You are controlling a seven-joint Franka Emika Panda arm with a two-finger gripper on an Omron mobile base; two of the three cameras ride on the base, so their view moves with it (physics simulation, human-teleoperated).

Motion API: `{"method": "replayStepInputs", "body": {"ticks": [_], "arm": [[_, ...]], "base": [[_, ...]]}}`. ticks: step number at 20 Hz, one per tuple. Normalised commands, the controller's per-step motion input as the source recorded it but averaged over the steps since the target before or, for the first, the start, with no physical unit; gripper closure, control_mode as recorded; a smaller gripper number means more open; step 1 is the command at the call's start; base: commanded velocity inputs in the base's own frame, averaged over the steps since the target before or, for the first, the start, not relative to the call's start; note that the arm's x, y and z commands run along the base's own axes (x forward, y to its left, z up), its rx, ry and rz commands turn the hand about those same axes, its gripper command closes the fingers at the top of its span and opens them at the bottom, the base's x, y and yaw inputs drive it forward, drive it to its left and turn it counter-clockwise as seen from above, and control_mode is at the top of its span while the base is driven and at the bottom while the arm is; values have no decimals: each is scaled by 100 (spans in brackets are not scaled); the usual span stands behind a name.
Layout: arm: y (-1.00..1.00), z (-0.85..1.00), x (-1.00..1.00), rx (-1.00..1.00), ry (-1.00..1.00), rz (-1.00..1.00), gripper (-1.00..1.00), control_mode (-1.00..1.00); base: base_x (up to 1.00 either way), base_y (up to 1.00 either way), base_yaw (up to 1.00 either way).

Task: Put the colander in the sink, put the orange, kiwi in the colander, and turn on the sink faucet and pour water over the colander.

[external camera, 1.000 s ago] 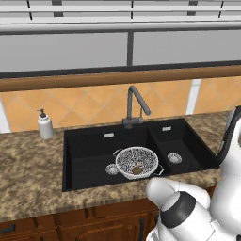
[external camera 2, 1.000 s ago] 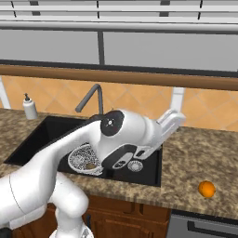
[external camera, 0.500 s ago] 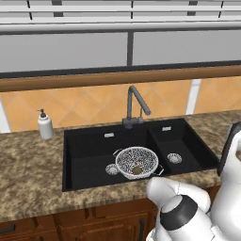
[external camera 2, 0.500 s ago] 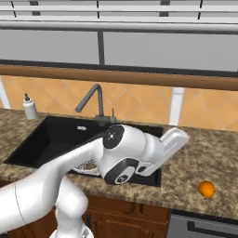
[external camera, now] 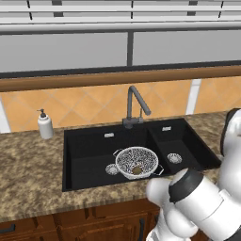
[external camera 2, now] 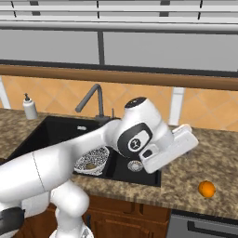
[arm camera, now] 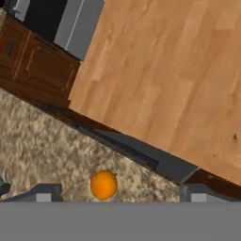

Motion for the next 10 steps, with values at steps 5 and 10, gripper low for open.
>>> {"method": "replayStepInputs", "body": {"ticks": [5,10], "arm": [[-13,-40,0,20,20,-21,-100,-100],[-33,-29,0,15,4,-12,-100,-100]], "base": [[0,0,0],[0,0,0]]}}
